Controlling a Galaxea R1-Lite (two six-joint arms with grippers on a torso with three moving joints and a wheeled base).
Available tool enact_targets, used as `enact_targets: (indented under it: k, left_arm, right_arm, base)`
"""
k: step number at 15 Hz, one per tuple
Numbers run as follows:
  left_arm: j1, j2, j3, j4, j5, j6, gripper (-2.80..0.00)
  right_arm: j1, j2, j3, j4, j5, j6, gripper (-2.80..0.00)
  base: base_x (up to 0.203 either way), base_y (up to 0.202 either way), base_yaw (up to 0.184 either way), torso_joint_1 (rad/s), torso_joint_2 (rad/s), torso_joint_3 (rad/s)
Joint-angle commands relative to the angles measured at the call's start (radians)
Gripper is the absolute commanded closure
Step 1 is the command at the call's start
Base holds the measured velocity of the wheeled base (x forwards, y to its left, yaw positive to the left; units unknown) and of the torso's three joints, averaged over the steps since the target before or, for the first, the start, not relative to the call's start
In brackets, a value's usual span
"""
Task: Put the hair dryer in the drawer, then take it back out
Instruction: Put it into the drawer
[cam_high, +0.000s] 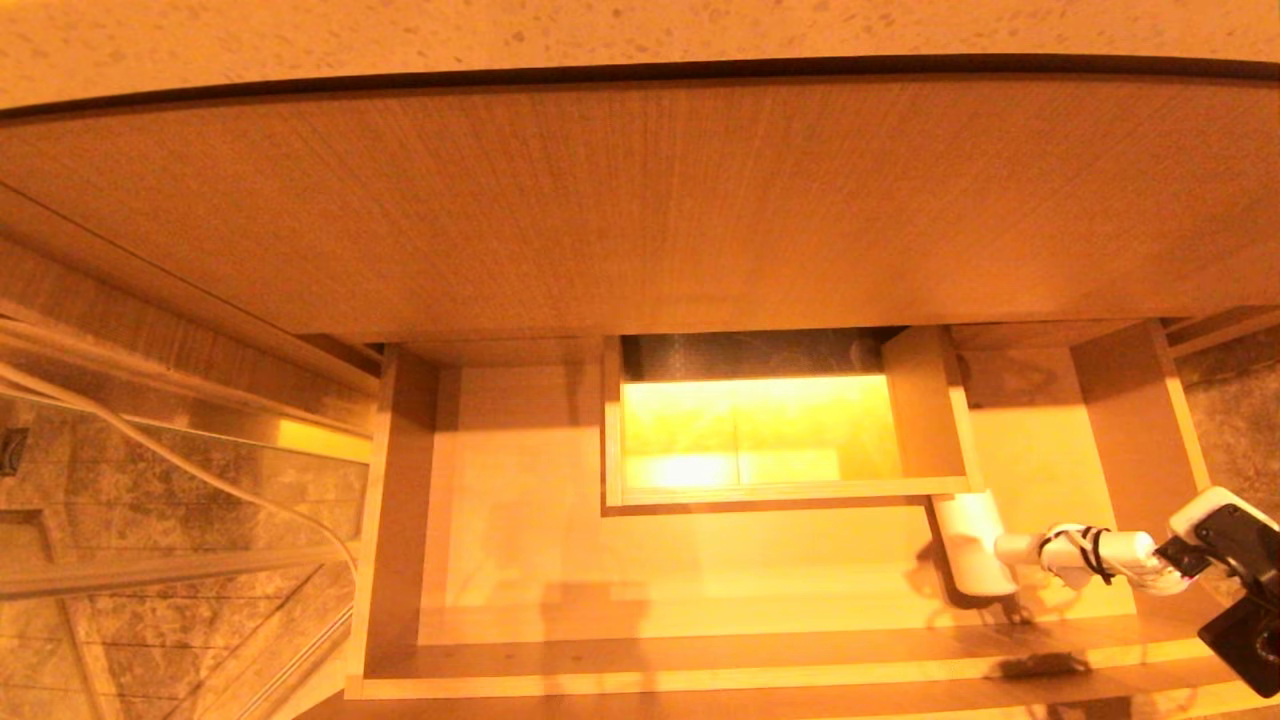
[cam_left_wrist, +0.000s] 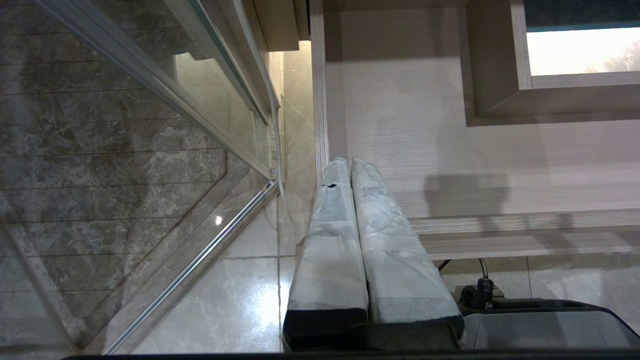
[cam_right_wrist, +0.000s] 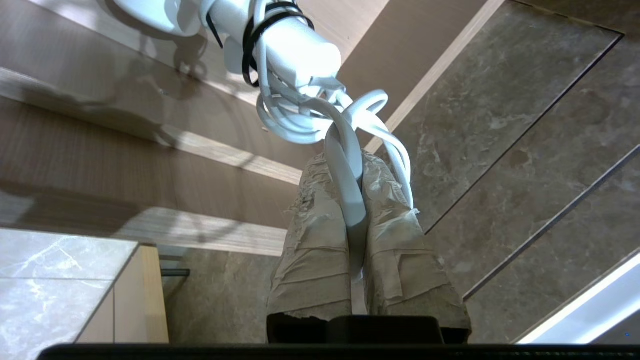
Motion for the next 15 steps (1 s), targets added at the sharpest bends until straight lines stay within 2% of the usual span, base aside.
enact_targets:
  k: [1, 13, 14, 15]
  left_arm:
    - [0.000, 0.000, 0.000, 0.000, 0.000, -0.001, 0.00]
    - [0.000, 0.000, 0.000, 0.000, 0.000, -0.001, 0.00]
    - [0.000, 0.000, 0.000, 0.000, 0.000, -0.001, 0.00]
    - [0.000, 0.000, 0.000, 0.000, 0.000, -0.001, 0.00]
  right_arm:
    - [0.000, 0.010, 0.003, -0.003, -0.001, -0.005, -2.80]
    - [-0.002, 0.000, -0.021, -0.008, -0.013, -0.010, -2.80]
    - [-0.010, -0.010, -0.006, -0.007, -0.050, -0.012, -2.80]
    - [-0.022, -0.005, 0.002, -0.008, -0.120, -0.012, -2.80]
  base:
    - [0.000, 0.000, 0.000, 0.000, 0.00, 0.000]
    - [0.000, 0.000, 0.000, 0.000, 0.00, 0.000]
    - [0.000, 0.000, 0.000, 0.000, 0.00, 0.000]
    - [0.000, 0.000, 0.000, 0.000, 0.00, 0.000]
